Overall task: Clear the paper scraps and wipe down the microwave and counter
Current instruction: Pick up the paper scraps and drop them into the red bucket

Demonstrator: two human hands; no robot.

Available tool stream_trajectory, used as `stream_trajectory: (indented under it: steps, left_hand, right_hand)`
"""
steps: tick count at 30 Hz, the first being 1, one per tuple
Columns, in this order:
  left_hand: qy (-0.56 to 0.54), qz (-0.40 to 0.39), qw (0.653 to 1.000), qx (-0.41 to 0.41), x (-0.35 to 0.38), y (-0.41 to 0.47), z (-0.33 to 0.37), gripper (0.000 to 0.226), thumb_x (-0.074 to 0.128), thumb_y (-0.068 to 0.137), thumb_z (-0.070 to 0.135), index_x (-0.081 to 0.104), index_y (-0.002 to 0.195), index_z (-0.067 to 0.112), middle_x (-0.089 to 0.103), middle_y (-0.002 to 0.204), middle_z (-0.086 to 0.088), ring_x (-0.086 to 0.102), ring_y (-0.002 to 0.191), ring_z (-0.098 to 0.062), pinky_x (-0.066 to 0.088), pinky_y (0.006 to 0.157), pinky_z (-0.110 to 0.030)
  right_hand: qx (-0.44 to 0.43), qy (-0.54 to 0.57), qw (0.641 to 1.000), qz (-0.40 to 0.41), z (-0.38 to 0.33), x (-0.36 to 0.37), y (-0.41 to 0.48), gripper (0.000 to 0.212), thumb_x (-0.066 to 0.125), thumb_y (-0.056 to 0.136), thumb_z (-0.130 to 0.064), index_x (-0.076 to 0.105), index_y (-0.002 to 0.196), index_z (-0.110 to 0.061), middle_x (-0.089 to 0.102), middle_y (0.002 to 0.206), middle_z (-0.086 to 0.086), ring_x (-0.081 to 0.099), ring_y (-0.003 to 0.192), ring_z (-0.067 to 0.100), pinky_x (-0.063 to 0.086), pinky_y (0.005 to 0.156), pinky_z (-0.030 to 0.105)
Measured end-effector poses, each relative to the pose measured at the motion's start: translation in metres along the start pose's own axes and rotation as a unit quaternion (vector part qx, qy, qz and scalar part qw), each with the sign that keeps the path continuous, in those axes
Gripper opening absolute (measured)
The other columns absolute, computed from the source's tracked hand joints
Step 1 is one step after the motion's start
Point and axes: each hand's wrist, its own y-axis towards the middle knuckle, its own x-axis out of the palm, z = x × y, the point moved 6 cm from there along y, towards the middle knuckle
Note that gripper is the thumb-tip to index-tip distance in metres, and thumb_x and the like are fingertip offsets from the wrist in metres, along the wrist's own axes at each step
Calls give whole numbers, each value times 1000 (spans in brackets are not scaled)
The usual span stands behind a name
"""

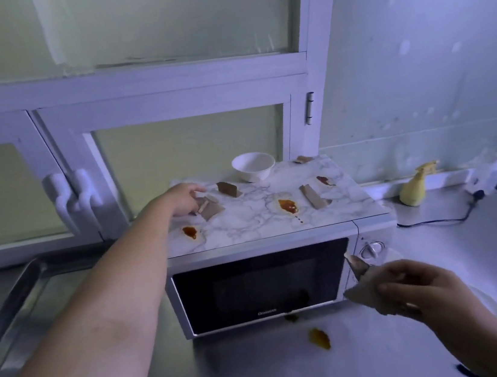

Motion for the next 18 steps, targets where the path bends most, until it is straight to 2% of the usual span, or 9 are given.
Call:
stream_trajectory:
  steps: [2, 4, 5, 7, 9, 13, 15, 16, 18]
  left_hand:
    - [55, -51, 997, 19, 3, 2, 3, 60, 62, 87, -3, 54, 138, 27, 52, 129, -2, 58, 113, -24, 48, 101, -36]
    - [73, -77, 994, 22, 3, 3, 7, 58, 64, 87, 0, 56, 136, 30, 52, 127, -1, 57, 113, -24, 47, 101, -36]
    - [78, -87, 993, 22, 3, 3, 9, 55, 65, 87, 1, 58, 134, 29, 53, 126, -1, 57, 110, -23, 48, 97, -34]
    - [98, -89, 991, 25, 3, 3, 12, 48, 67, 86, 2, 60, 129, 24, 57, 121, -2, 57, 102, -21, 47, 85, -30]
    - [116, -52, 991, 35, 0, 1, 16, 46, 70, 85, 6, 62, 127, 20, 61, 118, -1, 58, 101, -21, 43, 84, -28]
    - [58, 21, 997, 48, -3, -13, 16, 41, 77, 80, 10, 66, 120, 10, 66, 111, -8, 63, 97, -25, 48, 85, -30]
    - [30, 43, 996, 72, -3, -28, 20, 24, 75, 83, 13, 69, 106, 9, 67, 98, -8, 63, 89, -26, 45, 76, -29]
    - [14, 55, 994, 93, -3, -38, 25, 14, 75, 84, 15, 69, 96, 12, 67, 92, -5, 62, 85, -25, 41, 71, -28]
    - [-31, 71, 989, 129, 2, -63, 40, 13, 79, 82, 20, 70, 91, 20, 67, 88, 3, 61, 81, -17, 41, 68, -27]
  right_hand:
    - [21, 6, 1000, 11, 7, -7, -6, 19, 61, 78, 22, 71, 88, 10, 69, 76, 32, 64, 59, 32, 57, 56, 33]
    - [38, 5, 999, 31, 15, -13, -10, 22, 61, 77, 22, 68, 97, 14, 66, 84, 41, 63, 63, 36, 55, 63, 40]
    - [44, 5, 998, 43, 18, -17, -12, 23, 61, 77, 22, 68, 97, 13, 65, 86, 42, 62, 64, 37, 54, 64, 40]
    - [49, 11, 997, 60, 22, -20, -15, 21, 62, 76, 21, 70, 93, 11, 64, 87, 42, 63, 63, 36, 58, 58, 36]
    - [54, 16, 997, 62, 24, -19, -19, 20, 62, 76, 20, 70, 93, 11, 63, 88, 42, 64, 64, 36, 58, 57, 34]
    - [48, 8, 997, 58, 19, -9, -23, 18, 61, 81, 19, 69, 95, 11, 64, 82, 37, 63, 64, 35, 54, 70, 40]
    - [34, 6, 997, 63, 10, -2, -24, 18, 61, 81, 18, 69, 94, 9, 66, 73, 27, 64, 58, 32, 55, 68, 39]
    - [26, 10, 998, 59, 4, 4, -25, 18, 62, 82, 17, 69, 95, 9, 68, 74, 24, 65, 59, 31, 56, 69, 40]
    - [1, 15, 999, 33, -11, 17, -28, 17, 64, 82, 13, 71, 97, 7, 72, 88, 26, 68, 69, 34, 57, 74, 43]
